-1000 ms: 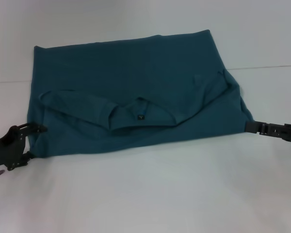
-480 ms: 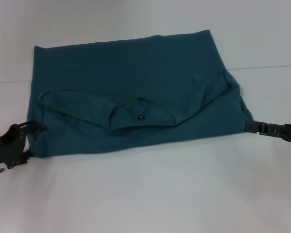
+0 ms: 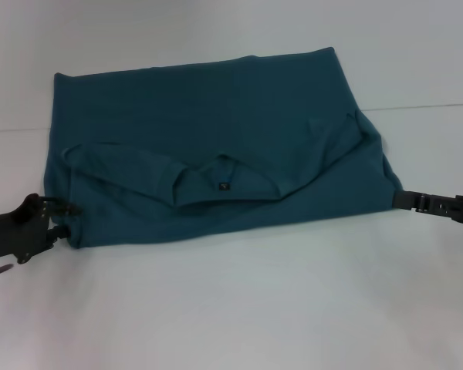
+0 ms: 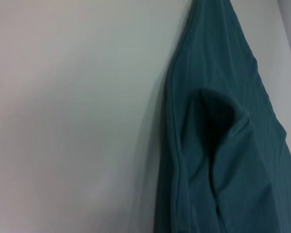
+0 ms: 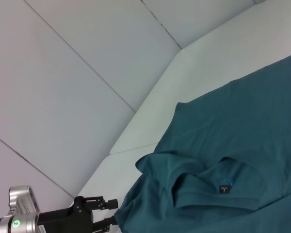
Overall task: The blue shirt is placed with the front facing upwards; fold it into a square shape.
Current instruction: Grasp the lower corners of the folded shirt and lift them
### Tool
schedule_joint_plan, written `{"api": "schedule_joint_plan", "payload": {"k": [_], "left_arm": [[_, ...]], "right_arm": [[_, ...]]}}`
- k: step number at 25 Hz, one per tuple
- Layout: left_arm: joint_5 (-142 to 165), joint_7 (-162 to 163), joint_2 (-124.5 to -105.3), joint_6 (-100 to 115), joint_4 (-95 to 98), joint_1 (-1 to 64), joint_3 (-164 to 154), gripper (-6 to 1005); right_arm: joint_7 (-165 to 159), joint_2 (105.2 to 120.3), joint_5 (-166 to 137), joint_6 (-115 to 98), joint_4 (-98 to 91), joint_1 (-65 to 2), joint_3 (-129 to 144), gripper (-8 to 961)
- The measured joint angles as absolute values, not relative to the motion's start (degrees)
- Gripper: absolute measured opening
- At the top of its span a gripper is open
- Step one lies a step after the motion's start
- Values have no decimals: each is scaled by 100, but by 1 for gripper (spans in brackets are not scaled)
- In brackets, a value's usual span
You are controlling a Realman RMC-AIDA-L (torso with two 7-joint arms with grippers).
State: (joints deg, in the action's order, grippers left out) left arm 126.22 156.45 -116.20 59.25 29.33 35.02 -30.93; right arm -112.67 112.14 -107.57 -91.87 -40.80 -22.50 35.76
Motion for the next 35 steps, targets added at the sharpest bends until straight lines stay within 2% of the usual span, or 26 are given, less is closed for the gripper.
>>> {"api": "schedule_joint_plan", "payload": {"k": [10,18,24,28,32,35], "left_arm": [[12756,15699,-11619,5806,2928,3453,-3080,346],[12721,15683,-11636,5862,2966,3387,-3029,42],[12199,15039,-11647,6350,2951,3243,-2560,51],[12130,14737,-11610,6660,2936,3218,-2233,57],[12128,14608,-11590,6714,2937,3241,-2134,62],[12124,14481,-11574,6724,2939,3282,-2138,67]], "right_arm": [[-11267,11215,-10759,-9186,-4078,-2250,3567,915],[-11267,11214,-10758,-9184,-4078,-2241,3569,915],[-11222,11197,-10758,-9178,-4078,-2222,3561,914],[-11228,11129,-10801,-9142,-4078,-2215,3564,914],[-11354,11003,-11149,-9115,-4088,-2260,3564,913],[-11611,10845,-11444,-9085,-4142,-2348,3560,913]]}}
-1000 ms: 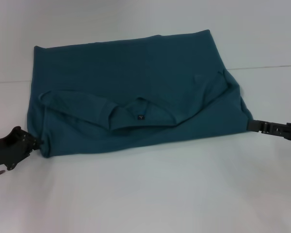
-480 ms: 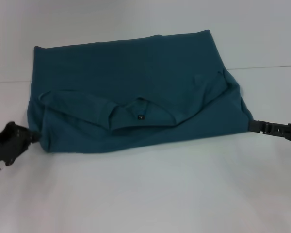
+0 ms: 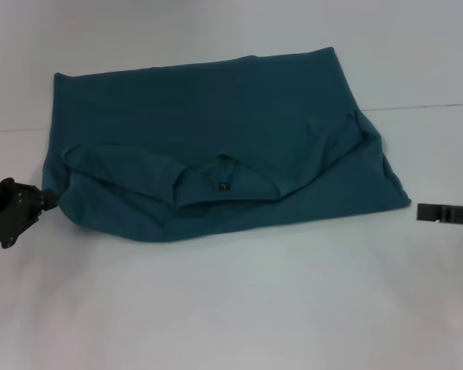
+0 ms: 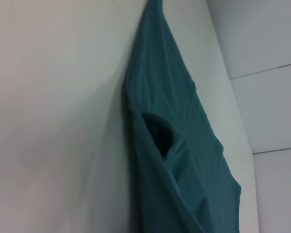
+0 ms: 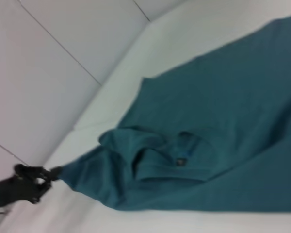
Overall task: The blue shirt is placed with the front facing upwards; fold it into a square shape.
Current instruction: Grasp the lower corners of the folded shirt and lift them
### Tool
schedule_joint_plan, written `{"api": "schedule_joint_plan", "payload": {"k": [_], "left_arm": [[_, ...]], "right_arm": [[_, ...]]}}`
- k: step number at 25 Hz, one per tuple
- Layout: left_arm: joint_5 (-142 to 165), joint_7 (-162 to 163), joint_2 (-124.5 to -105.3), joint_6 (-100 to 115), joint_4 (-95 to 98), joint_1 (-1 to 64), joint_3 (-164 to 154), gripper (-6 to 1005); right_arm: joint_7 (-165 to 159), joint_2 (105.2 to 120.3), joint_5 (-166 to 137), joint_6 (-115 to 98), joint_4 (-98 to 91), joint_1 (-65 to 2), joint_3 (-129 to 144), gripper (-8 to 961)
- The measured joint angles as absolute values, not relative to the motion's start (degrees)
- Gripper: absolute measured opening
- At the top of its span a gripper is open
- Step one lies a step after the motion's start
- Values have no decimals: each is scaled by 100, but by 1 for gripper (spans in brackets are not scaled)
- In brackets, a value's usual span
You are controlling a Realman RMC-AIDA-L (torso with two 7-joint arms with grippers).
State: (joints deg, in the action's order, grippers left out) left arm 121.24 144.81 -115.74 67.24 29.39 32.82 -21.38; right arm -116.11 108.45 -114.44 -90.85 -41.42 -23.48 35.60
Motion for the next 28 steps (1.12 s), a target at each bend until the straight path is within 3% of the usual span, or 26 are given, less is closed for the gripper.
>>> {"api": "schedule_joint_plan", "payload": {"k": [4,12,24,28], "left_arm": [[12115,14283,-11560,6795,2951,3305,-2150,73],[11983,13792,-11556,7127,2950,3163,-1872,84],[12294,13500,-11610,7460,3592,3069,-2493,102],[12553,13386,-11637,7483,3827,3086,-2889,165]], "right_arm": [[-11858,10707,-11490,-9067,-4154,-2414,3515,912],[-11829,10815,-11498,-9096,-4154,-2479,3414,911],[-11760,10808,-11512,-9053,-4156,-2487,3417,910],[-11680,10804,-11514,-9053,-4157,-2487,3404,910]]}}
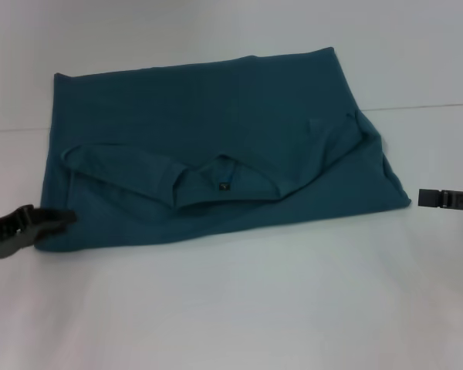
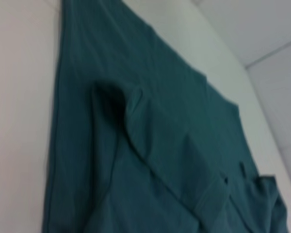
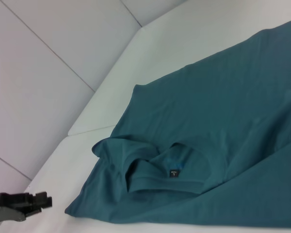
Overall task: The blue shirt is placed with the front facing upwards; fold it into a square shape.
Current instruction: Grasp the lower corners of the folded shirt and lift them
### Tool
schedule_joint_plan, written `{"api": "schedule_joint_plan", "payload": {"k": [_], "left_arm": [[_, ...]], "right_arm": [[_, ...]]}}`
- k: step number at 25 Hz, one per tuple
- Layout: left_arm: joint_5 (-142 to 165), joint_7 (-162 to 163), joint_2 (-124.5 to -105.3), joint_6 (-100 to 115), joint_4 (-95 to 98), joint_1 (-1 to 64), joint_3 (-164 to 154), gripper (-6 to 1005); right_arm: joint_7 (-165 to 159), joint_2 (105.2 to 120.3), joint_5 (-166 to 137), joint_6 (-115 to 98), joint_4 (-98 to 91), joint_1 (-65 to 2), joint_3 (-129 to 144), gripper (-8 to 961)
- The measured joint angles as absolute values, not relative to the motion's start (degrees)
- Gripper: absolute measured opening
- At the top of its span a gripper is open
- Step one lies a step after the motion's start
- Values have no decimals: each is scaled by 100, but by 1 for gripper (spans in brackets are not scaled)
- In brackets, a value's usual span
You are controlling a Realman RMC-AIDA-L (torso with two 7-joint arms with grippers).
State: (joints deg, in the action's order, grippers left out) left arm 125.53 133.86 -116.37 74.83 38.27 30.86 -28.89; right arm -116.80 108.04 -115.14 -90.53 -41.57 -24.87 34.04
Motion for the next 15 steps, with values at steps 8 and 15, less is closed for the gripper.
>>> {"api": "schedule_joint_plan", "payload": {"k": [8,15], "left_arm": [[12606,12722,-11643,6888,3879,3245,-3157,321],[12878,13661,-11622,6531,3858,3284,-3262,742]], "right_arm": [[-11557,10821,-11514,-9024,-4158,-2504,3401,909],[-11522,10820,-11512,-8993,-4132,-2518,3401,908]]}}
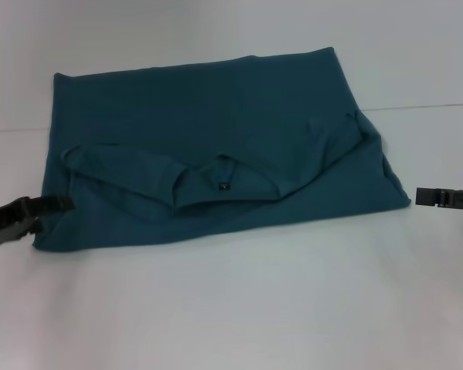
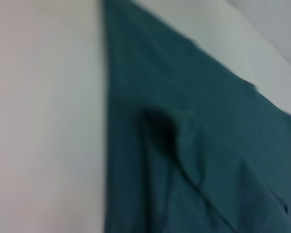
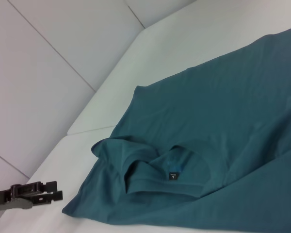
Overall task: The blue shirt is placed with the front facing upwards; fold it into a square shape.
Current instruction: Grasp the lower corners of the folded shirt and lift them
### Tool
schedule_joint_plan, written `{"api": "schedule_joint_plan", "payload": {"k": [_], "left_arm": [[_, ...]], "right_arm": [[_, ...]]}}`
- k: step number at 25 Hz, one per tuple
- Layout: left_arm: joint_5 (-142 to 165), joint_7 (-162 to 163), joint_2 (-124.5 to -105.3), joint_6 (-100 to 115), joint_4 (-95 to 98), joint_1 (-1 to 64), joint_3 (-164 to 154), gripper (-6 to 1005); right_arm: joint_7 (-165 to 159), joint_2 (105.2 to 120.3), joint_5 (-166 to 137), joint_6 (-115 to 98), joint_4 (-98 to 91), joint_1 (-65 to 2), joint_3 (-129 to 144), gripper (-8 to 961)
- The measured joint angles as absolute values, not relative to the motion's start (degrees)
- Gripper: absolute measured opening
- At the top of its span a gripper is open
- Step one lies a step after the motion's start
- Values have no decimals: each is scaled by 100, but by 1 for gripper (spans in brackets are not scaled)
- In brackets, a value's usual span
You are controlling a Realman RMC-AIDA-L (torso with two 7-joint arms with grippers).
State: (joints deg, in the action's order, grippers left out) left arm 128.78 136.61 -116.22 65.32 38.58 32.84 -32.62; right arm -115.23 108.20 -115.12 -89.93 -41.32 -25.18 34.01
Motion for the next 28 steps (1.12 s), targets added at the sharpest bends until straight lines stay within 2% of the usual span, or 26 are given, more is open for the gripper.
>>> {"api": "schedule_joint_plan", "payload": {"k": [6,28], "left_arm": [[13005,15726,-11593,6908,3846,3159,-2857,945],[12935,15995,-11635,6055,3281,3166,-2715,900]], "right_arm": [[-11522,10819,-11513,-8984,-4136,-2522,3401,907],[-11503,10819,-11514,-8982,-4105,-2517,3401,905]]}}
